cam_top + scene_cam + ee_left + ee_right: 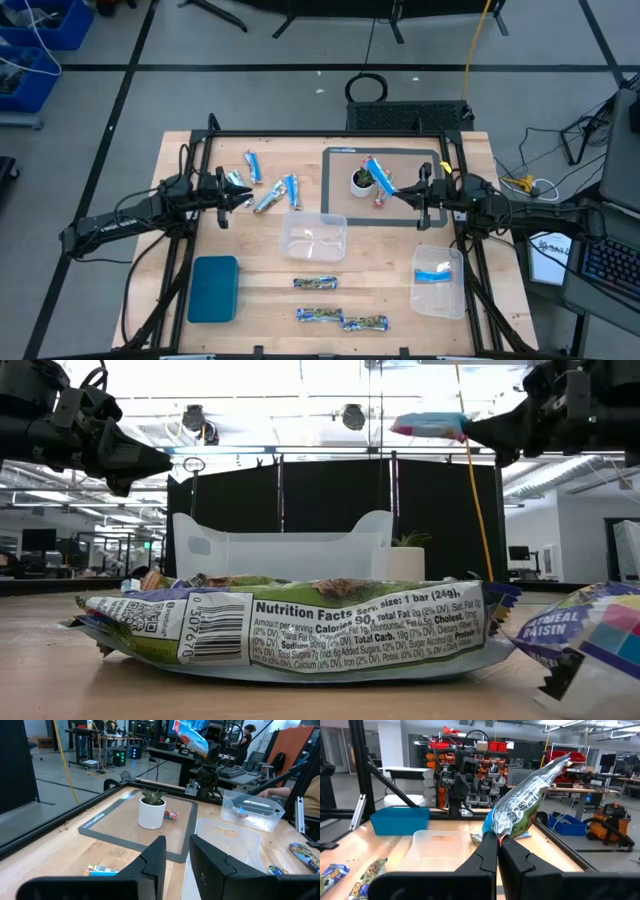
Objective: Pick and place Granola Bars by type
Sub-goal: Put the red granola bar into the right transparent bin
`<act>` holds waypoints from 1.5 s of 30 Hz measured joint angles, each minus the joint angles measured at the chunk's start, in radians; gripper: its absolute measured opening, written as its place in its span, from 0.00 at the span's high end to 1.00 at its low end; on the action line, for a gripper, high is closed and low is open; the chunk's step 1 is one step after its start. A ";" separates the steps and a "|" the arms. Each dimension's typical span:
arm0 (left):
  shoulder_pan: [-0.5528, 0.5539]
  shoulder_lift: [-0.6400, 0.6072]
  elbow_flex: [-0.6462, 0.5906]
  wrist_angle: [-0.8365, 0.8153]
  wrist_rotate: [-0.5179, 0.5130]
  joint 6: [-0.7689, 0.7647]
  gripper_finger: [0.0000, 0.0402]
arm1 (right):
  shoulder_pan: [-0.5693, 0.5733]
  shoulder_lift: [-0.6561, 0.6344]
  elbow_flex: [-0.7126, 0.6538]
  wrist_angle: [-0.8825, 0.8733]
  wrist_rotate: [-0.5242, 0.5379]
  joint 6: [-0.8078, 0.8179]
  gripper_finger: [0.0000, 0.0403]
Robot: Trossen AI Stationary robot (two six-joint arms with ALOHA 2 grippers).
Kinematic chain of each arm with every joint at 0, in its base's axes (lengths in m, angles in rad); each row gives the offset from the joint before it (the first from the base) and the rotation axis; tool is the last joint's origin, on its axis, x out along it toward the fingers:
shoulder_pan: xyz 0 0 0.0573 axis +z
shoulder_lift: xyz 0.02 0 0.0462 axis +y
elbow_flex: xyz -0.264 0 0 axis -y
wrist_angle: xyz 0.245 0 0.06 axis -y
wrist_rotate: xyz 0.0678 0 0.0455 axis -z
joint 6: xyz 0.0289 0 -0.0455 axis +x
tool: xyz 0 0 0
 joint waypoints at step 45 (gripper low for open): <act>0.000 0.000 0.000 0.000 0.000 0.000 0.77 | 0.173 -0.110 0.121 -0.204 -0.110 0.339 1.00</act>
